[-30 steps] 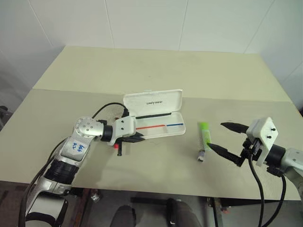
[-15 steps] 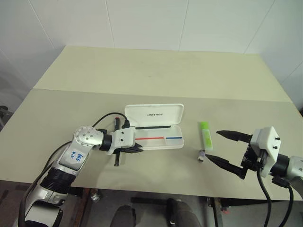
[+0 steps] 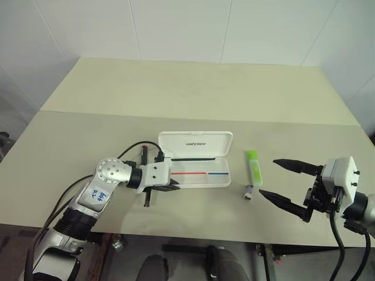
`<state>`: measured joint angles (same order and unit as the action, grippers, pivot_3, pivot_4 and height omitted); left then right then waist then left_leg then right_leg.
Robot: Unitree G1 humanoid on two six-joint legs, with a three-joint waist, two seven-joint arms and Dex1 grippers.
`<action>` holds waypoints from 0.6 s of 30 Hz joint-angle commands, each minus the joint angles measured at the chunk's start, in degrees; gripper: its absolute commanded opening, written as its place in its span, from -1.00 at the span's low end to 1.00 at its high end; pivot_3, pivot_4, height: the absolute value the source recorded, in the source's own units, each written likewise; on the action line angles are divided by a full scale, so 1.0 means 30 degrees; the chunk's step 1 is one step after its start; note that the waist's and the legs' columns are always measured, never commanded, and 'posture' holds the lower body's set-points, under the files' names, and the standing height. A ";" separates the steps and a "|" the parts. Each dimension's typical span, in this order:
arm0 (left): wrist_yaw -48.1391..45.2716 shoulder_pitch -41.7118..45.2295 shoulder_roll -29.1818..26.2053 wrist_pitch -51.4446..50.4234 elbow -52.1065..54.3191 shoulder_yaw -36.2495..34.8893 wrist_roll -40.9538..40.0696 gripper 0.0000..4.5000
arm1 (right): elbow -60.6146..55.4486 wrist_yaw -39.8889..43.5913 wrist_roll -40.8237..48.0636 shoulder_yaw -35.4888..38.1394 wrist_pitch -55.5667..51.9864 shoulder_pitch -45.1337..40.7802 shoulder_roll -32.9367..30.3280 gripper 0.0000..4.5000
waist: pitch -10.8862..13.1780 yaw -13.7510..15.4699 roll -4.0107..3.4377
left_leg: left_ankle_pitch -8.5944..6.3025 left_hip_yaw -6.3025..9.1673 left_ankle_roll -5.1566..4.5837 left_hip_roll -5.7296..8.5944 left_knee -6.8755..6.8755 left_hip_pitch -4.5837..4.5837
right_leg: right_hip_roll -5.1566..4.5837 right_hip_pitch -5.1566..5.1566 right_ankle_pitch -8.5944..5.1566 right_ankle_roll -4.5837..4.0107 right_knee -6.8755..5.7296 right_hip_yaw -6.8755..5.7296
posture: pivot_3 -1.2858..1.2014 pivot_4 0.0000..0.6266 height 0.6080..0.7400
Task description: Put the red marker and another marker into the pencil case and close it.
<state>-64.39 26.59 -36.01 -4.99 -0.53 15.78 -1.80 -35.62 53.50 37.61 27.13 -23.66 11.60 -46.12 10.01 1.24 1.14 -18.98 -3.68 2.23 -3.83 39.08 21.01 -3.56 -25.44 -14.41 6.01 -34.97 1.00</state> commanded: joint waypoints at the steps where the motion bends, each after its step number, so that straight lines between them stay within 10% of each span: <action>1: 0.0271 0.0295 0.0275 0.0690 -0.0144 -0.0052 0.0022 -0.98 | 0.0028 -0.0231 -0.0261 -0.0106 0.0430 -0.0265 0.0033 1.00 | 0.0000 0.0001 0.0000 | 0.0000 -0.0001 0.0000 0.0000 0.0000 0.0001 | 0.0000 0.0000 0.0000 -0.0001 0.0000 0.0001 | 0.03 -0.52 1.00; 16: 0.0092 -0.0173 -0.0026 -0.0004 0.1499 -0.0876 -0.1199 0.98 | 0.0428 -0.0504 -0.0787 -0.0830 0.0544 -0.1044 0.0055 1.00 | 0.0000 -0.0001 0.0000 | 0.0004 -0.0002 -0.0004 0.0003 0.0007 0.0002 | 0.0000 0.0000 0.0005 -0.0002 0.0000 0.0008 | 0.03 -0.52 1.00; 18: 0.0062 -0.0496 -0.0280 -0.0368 0.2067 -0.1122 -0.1494 0.98 | 0.0511 -0.0425 -0.0776 -0.0972 0.0614 -0.1156 0.0045 1.00 | 0.0000 -0.0033 -0.0001 | 0.0004 -0.0002 -0.0004 0.0002 0.0007 0.0002 | 0.0002 0.0000 0.0007 0.0001 -0.0001 0.0007 | 0.03 -0.52 1.00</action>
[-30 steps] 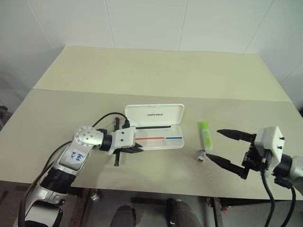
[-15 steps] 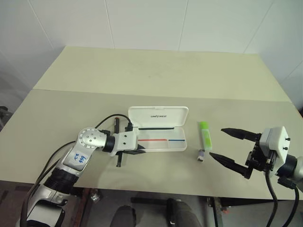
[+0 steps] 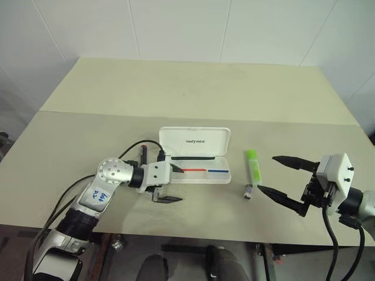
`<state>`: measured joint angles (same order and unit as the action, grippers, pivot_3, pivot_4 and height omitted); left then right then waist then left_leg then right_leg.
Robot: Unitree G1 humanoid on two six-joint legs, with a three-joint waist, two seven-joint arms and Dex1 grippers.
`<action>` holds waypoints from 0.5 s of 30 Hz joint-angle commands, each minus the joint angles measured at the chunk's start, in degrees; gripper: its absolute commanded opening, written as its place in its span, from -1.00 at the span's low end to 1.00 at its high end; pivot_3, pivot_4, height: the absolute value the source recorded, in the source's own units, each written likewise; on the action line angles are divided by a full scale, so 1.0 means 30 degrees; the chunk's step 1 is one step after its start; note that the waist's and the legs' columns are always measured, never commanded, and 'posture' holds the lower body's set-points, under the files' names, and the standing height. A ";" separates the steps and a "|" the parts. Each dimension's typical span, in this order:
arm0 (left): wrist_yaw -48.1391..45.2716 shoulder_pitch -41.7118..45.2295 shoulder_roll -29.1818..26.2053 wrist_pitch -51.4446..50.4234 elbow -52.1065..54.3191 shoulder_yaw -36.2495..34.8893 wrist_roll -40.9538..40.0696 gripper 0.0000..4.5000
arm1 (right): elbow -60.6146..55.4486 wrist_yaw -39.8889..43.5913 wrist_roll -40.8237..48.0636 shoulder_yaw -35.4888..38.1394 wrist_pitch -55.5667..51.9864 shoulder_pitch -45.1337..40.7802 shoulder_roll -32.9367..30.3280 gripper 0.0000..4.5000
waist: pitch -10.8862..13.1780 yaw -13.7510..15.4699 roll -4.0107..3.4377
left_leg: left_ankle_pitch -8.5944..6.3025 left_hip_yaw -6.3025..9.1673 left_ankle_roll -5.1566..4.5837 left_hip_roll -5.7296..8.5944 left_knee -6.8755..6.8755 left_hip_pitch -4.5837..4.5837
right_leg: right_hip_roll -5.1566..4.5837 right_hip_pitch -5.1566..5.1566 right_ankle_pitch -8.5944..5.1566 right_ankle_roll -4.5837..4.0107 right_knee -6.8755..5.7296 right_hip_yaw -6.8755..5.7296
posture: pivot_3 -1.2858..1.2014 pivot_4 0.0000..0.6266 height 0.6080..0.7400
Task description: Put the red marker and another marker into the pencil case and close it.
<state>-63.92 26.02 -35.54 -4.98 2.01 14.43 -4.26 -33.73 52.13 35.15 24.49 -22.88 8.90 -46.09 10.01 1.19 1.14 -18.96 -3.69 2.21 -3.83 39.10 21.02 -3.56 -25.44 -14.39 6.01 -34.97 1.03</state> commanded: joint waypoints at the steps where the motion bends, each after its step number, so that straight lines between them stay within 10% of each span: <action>1: -0.0058 -0.0533 -0.0578 -0.0687 0.1643 -0.0844 -0.0877 0.98 | -0.0061 0.0056 0.0050 -0.0176 0.0380 -0.0333 0.0019 1.00 | 0.0000 -0.0038 -0.0001 | 0.0000 0.0000 0.0000 0.0000 0.0000 -0.0003 | 0.0000 0.0000 0.0000 0.0001 -0.0001 0.0000 | 0.03 -0.52 1.00; 15: 0.1461 -0.3108 -0.1408 -0.4457 0.6618 -0.3713 -0.3465 0.98 | 0.1325 0.0921 -0.0169 -0.1440 0.0678 -0.2111 -0.0250 1.00 | 0.0004 -0.0062 0.0005 | 0.0001 -0.0013 -0.0003 0.0001 0.0000 -0.0009 | -0.0002 0.0000 -0.0016 -0.0031 0.0001 0.0019 | 0.03 -0.52 1.00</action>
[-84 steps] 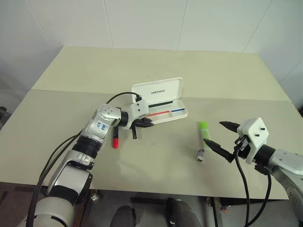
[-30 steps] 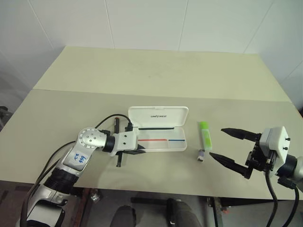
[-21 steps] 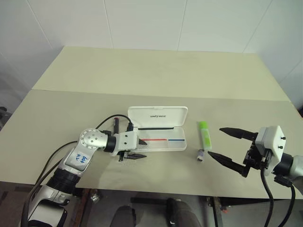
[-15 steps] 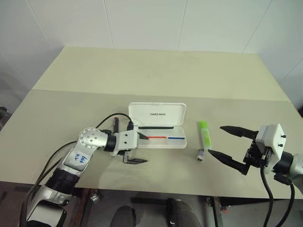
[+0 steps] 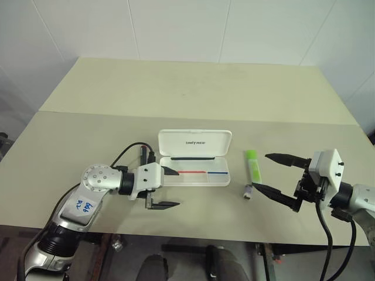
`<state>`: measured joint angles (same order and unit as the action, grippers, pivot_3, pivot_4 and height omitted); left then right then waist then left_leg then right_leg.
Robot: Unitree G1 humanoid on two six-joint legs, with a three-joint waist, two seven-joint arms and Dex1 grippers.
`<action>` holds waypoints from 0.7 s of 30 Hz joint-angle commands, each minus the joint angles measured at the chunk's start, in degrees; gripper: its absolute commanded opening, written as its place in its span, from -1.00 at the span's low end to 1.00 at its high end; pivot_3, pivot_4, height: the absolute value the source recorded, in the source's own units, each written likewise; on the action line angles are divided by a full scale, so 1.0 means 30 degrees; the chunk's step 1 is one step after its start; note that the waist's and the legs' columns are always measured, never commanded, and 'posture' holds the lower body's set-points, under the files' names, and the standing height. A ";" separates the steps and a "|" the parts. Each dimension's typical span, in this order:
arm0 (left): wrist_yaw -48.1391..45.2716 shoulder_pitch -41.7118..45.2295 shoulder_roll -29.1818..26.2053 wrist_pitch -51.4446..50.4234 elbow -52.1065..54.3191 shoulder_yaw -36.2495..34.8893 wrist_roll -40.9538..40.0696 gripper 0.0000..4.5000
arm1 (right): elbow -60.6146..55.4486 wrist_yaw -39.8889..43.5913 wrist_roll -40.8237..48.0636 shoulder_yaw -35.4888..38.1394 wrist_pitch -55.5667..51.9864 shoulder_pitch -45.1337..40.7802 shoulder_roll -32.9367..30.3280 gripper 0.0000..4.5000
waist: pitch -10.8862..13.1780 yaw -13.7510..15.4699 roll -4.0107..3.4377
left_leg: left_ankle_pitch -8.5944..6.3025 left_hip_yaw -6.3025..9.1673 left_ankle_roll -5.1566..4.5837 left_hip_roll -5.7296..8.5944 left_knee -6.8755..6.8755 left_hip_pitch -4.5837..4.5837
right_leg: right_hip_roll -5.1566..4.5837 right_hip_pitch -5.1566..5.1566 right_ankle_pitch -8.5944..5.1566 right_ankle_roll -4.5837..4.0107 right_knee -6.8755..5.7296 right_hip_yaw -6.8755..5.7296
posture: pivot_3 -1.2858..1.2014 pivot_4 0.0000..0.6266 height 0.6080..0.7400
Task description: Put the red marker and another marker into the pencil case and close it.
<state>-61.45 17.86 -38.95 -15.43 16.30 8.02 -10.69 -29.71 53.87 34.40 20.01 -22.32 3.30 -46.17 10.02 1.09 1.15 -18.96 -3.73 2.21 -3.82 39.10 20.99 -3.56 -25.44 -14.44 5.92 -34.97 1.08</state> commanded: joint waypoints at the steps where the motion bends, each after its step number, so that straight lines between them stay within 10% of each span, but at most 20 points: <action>1: 0.0973 -0.0644 -0.0226 -0.1399 0.2331 -0.2126 -0.1740 0.98 | 0.0068 0.0435 0.0070 0.0016 0.0501 -0.0314 -0.0232 1.00 | 0.0000 -0.0029 0.0001 | 0.0000 -0.0003 0.0000 -0.0001 0.0000 0.0004 | 0.0000 0.0000 0.0000 0.0000 0.0000 0.0003 | 0.03 -0.52 1.00; 21: 1.2893 -0.4771 0.1691 -1.4347 0.8121 -0.8544 -0.3016 0.98 | 0.3696 0.2937 -0.0654 -0.2134 0.1453 -0.3875 -0.0357 1.00 | 0.0023 -0.0442 0.0058 | 0.0000 -0.0001 0.0001 0.0017 -0.0001 -0.0066 | 0.0013 0.0010 0.0008 -0.0024 -0.0013 0.0057 | 0.03 -0.52 1.00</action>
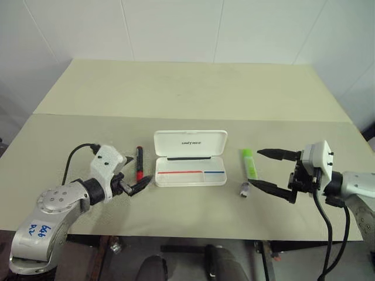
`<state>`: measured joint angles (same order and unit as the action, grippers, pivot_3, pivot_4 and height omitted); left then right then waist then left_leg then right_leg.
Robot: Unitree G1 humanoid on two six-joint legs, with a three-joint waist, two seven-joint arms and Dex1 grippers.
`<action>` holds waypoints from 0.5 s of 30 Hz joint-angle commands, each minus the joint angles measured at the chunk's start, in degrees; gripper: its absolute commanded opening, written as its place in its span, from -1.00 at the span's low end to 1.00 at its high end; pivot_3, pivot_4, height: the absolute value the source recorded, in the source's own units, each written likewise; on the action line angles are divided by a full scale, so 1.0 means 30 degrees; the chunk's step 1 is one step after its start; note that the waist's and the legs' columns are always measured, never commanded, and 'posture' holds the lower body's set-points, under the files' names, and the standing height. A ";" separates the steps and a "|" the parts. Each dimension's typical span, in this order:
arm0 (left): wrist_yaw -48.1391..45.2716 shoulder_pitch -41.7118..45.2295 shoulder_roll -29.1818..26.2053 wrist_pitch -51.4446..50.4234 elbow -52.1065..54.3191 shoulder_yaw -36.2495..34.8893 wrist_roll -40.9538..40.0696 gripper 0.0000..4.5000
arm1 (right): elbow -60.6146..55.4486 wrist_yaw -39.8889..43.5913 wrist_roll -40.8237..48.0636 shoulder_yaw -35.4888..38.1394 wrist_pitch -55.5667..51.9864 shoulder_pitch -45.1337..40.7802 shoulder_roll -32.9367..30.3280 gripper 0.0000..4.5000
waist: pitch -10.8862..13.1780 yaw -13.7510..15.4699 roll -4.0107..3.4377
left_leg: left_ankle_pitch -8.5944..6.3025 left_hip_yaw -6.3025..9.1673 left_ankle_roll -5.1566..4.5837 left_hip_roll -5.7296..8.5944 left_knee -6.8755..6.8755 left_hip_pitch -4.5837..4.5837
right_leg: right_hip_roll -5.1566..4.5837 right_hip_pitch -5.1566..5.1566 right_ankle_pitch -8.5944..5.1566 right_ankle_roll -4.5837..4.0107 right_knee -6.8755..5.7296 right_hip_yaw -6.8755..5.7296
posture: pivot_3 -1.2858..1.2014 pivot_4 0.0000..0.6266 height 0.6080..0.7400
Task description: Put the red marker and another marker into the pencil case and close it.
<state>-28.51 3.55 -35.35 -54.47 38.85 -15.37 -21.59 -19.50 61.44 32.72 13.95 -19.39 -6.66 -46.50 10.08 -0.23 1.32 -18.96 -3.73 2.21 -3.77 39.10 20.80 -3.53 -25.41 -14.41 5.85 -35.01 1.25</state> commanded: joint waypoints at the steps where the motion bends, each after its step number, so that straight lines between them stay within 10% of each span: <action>1: 0.2750 0.0116 0.0897 -0.2264 0.0566 -0.0848 0.0778 0.98 | 0.0473 0.0512 -0.0142 -0.0232 0.0520 -0.0759 -0.0252 1.00 | 0.0001 -0.0002 0.0003 | 0.0000 -0.0001 0.0000 0.0003 -0.0003 -0.0021 | 0.0000 0.0014 0.0003 0.0005 0.0001 0.0009 | 0.03 -0.52 1.00; 15: 0.5893 0.2814 0.3005 -0.5399 -0.0803 0.1300 0.1471 0.98 | 0.0557 0.0400 -0.0369 -0.0435 0.0496 -0.1073 -0.0199 1.00 | 0.0077 -0.0026 0.0136 | -0.0003 -0.0007 0.0003 0.0029 -0.0022 -0.0145 | -0.0002 0.0136 -0.0006 -0.0015 0.0018 0.0057 | 0.03 -0.52 1.00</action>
<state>-11.25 11.22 -26.40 -71.30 35.65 -11.81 -17.63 -16.34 62.94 31.46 11.52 -18.57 -9.82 -46.53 10.31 -0.31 1.73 -18.97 -3.75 2.22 -3.68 39.03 20.35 -3.53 -25.00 -14.43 5.80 -34.95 1.43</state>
